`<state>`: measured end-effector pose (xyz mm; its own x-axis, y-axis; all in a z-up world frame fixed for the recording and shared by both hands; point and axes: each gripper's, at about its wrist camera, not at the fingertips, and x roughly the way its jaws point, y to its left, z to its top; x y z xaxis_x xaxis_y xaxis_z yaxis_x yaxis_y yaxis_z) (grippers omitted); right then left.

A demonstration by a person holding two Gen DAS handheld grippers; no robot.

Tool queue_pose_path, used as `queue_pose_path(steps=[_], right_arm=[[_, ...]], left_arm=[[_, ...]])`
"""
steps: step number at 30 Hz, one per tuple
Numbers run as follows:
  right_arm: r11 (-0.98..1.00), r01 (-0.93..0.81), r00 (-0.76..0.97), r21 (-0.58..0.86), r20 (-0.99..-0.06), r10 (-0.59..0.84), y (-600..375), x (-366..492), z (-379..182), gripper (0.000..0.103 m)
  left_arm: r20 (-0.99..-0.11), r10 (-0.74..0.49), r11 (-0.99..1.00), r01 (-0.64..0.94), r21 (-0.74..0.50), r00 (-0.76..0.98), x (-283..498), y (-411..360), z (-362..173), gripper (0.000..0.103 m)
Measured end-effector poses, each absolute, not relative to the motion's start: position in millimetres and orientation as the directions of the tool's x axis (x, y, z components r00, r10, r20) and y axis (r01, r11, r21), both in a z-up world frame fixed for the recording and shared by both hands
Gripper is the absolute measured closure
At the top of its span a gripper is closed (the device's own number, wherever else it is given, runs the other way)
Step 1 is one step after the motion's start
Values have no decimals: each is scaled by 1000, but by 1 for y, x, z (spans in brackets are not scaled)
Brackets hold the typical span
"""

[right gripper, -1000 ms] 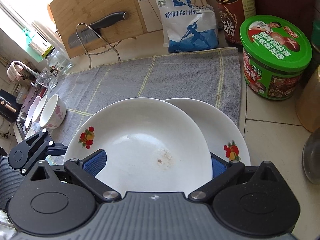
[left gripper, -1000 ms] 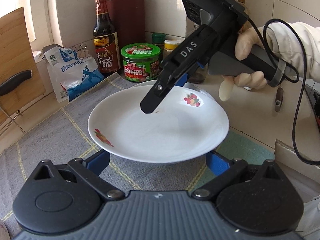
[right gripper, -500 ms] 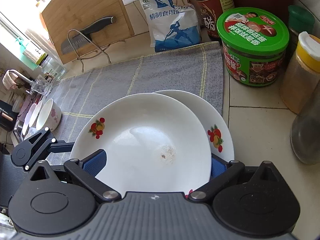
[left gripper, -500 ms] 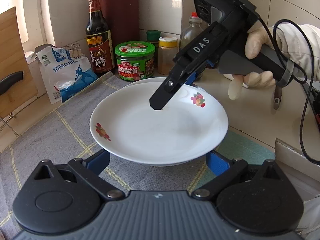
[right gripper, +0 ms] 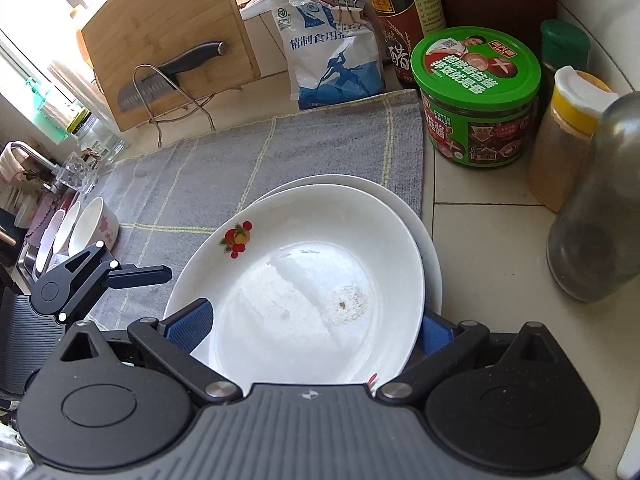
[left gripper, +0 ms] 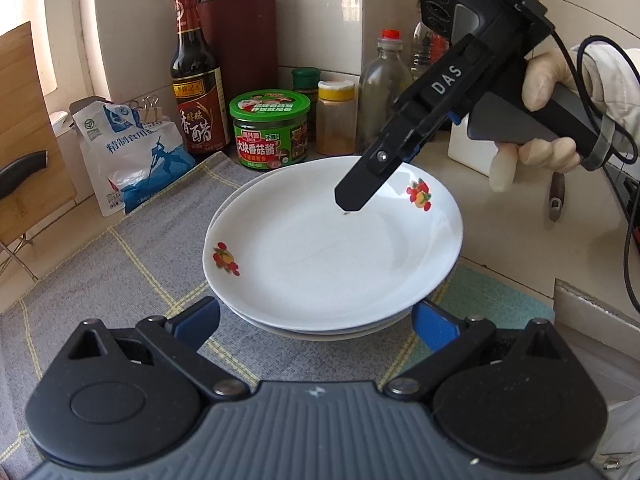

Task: Organize plates and bowls
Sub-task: 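Lower the held plate with the right tool onto the plate stack, then open the right tool and pull it back from the stacked plates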

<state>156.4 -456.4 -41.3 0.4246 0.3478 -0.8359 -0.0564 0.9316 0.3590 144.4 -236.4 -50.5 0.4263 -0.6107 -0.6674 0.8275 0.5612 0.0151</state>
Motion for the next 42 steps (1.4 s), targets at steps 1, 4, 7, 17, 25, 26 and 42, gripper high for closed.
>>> queue_pose_path(steps=[1, 4, 7, 17, 25, 26, 42], right_arm=[[935, -56, 426, 349, -839, 339, -455, 156, -40, 0], [947, -62, 420, 316, -852, 312, -451, 156, -38, 0], [956, -63, 410, 287, -866, 287, -447, 156, -37, 0], [990, -29, 390, 140, -910, 141, -431, 155, -35, 0], [997, -72, 412, -14, -911, 17, -409, 147, -35, 0], [996, -81, 424, -37, -906, 1, -404, 145, -33, 0], [995, -63, 717, -74, -697, -6, -292, 121, -15, 0]], left_arm=[[-667, -612, 560, 828, 14, 425, 144, -236, -51, 2], [-668, -611, 567, 824, 5, 425, 145, -236, -52, 2], [-668, -609, 575, 818, 1, 428, 144, -235, -53, 2], [-656, -606, 602, 798, -9, 450, 139, -223, -48, 1], [-651, -599, 624, 781, -15, 466, 133, -211, -48, 1], [-649, -598, 627, 779, -14, 470, 132, -208, -47, 1], [-571, -495, 793, 609, 11, 654, 109, -131, -33, 1]])
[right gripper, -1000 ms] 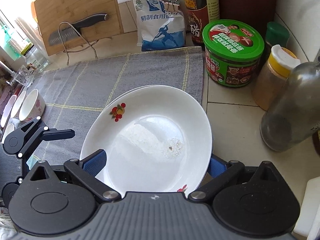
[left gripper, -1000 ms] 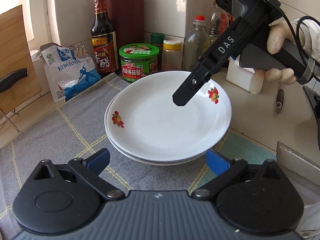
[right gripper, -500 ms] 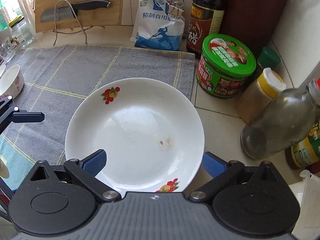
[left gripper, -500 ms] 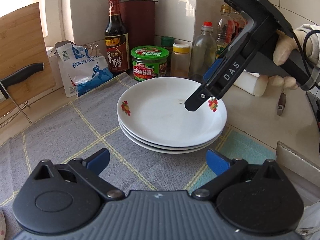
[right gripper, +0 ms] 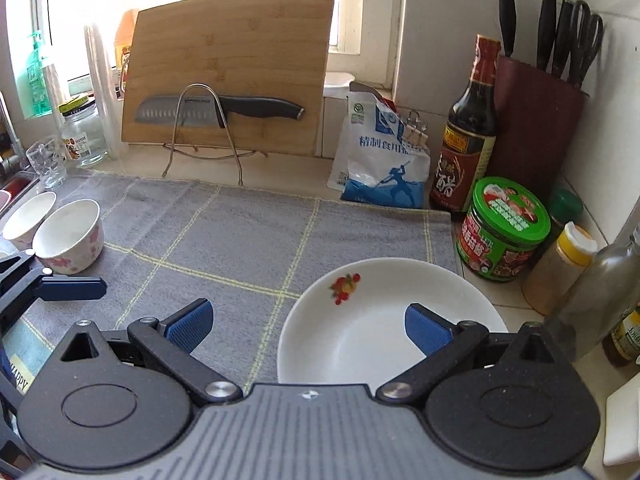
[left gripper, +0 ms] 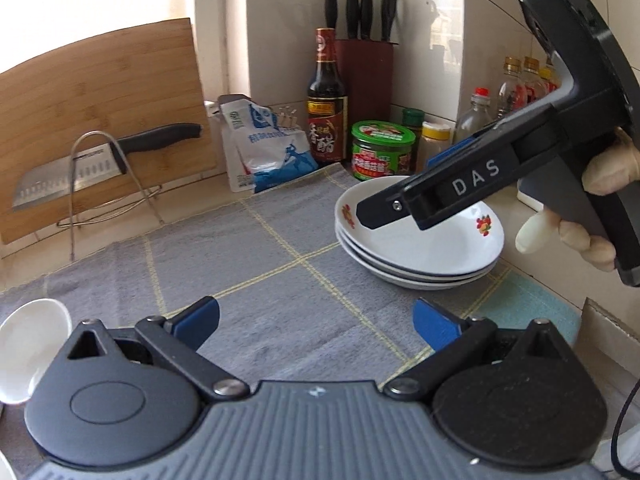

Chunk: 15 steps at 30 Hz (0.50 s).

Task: Organize plates and bowls
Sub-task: 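Open the right tool and pull it back from the stacked plates, then move the right tool to the rim of a white floral bowl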

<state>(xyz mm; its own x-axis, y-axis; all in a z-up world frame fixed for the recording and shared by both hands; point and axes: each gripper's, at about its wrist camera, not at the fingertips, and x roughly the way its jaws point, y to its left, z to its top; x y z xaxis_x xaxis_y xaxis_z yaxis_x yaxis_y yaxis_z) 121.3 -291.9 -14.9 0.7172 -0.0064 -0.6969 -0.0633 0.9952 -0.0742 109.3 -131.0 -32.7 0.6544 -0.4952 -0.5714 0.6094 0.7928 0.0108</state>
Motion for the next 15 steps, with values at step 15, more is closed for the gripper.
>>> queue_pose_path(steps=[15], right_arm=[[907, -415, 673, -69, -694, 256, -134, 126, -21, 0]], left_arm=[[-582, -191, 952, 293, 87, 791, 58, 13, -28, 1]])
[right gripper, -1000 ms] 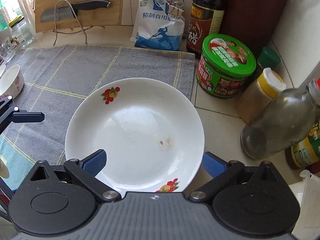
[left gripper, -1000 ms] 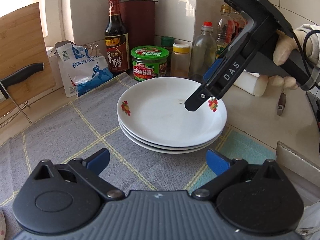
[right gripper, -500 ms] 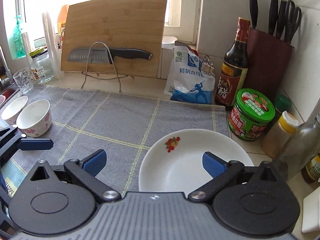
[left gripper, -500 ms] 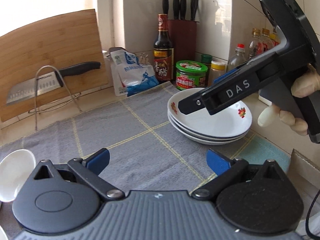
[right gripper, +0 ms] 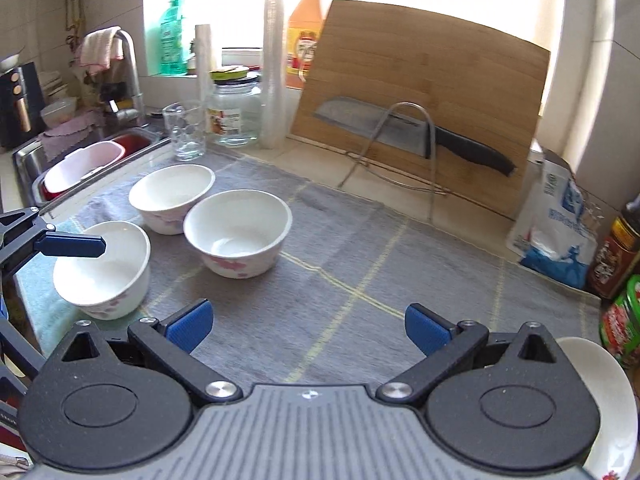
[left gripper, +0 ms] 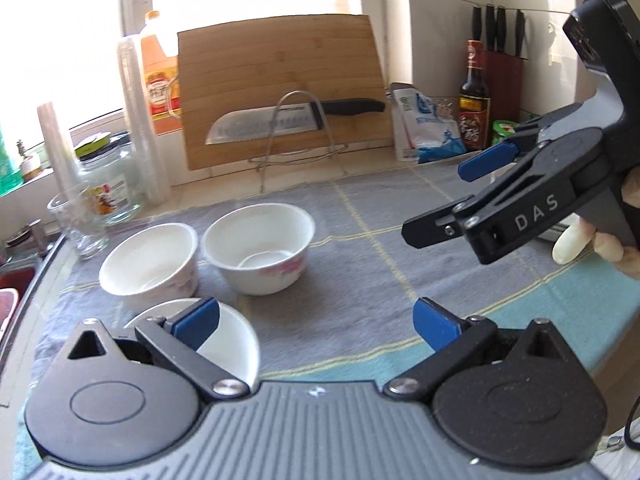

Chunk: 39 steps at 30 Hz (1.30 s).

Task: Organize plates and bowls
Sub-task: 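Move the right tool to the rim of a white floral bowl, then close the right tool on the bowl rim and lift the bowl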

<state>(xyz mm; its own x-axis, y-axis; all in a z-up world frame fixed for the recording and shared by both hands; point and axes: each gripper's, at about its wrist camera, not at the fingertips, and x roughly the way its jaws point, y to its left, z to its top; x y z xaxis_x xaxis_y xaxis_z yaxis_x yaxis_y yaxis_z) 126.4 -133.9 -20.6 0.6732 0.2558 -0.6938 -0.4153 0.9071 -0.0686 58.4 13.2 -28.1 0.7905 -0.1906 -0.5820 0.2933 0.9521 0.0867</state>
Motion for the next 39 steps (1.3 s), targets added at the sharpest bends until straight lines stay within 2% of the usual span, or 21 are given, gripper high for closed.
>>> queue_pose_path(steps=[5, 10, 18, 23, 26, 33, 39], right_arm=[[864, -502, 638, -32, -688, 345, -86, 133, -21, 0], [814, -578, 562, 55, -696, 447, -46, 139, -29, 0], [767, -618, 445, 172, -728, 522, -10, 152, -55, 0], [756, -623, 409, 201, -740, 534, 0, 158, -66, 0], [756, -612, 386, 232, -747, 542, -1, 162, -73, 8], [742, -613, 354, 271, -745, 565, 2, 165, -77, 21], [743, -602, 348, 291, -742, 573, 0, 166, -76, 22]], left_arm=[[-592, -108, 970, 215, 114, 799, 43, 55, -32, 1], [-617, -83, 974, 194, 115, 782, 37, 84, -45, 1], [-637, -113, 963, 243, 119, 762, 47, 99, -67, 2], [-637, -152, 952, 286, 113, 756, 54, 99, -69, 8], [-642, -173, 946, 308, 104, 747, 58, 99, -70, 16], [-640, -193, 936, 336, 108, 744, 60, 99, -71, 18], [-645, -200, 931, 348, 109, 737, 60, 99, -69, 19]])
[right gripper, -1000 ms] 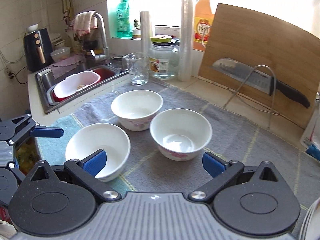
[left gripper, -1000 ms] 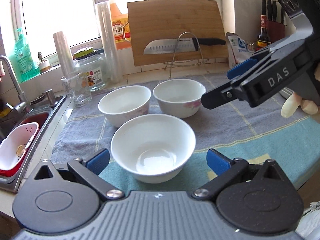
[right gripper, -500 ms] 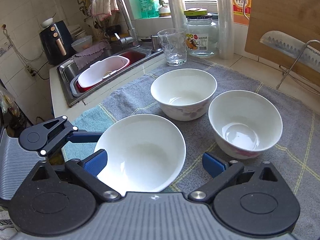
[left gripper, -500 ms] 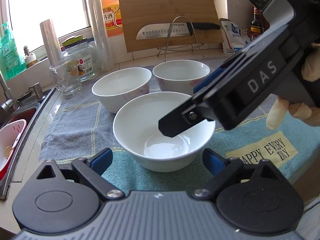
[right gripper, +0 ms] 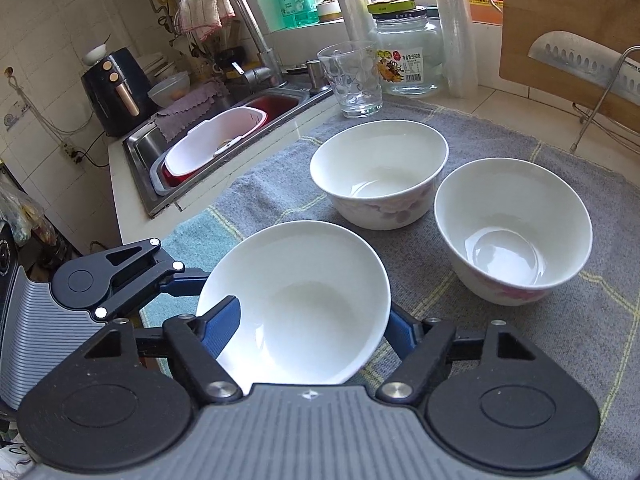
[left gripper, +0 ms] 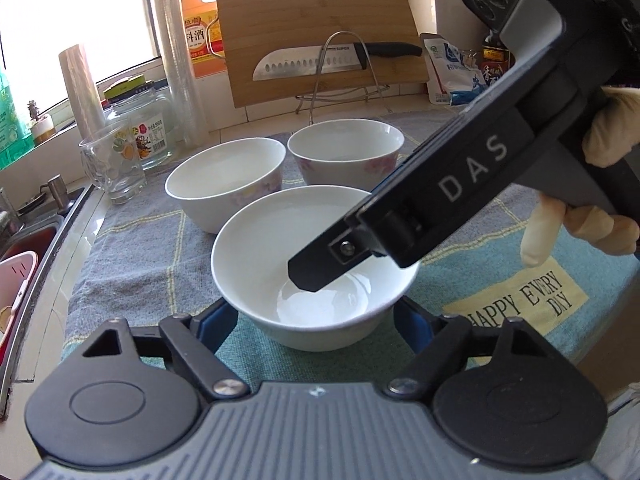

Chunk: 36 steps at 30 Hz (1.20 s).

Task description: Organize plates and bowls

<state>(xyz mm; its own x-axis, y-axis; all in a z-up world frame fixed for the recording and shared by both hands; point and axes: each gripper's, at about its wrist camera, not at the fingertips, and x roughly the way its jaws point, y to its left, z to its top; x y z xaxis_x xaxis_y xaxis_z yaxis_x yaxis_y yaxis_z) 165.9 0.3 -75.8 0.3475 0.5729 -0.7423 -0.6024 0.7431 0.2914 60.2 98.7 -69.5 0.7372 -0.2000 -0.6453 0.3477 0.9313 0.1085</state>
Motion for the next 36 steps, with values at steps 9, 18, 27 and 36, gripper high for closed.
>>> queue_pose_path(steps=[9, 18, 27, 36], right_arm=[[770, -570, 380, 285, -740, 555, -18, 154, -60, 22], [836, -484, 453, 258, -744, 492, -59, 133, -48, 22], [888, -399, 496, 231, -760, 420, -99, 115, -47, 21], [911, -341, 520, 232, -760, 388, -118, 107, -46, 21]], left_arm=[[-645, -238, 903, 409, 128, 726, 60, 83, -57, 19], [-648, -338, 849, 519, 103, 683, 63, 49, -55, 19], [-659, -416, 784, 615, 90, 626, 66, 14, -55, 19], [-679, -463, 744, 666, 50, 569, 72, -1, -56, 19]])
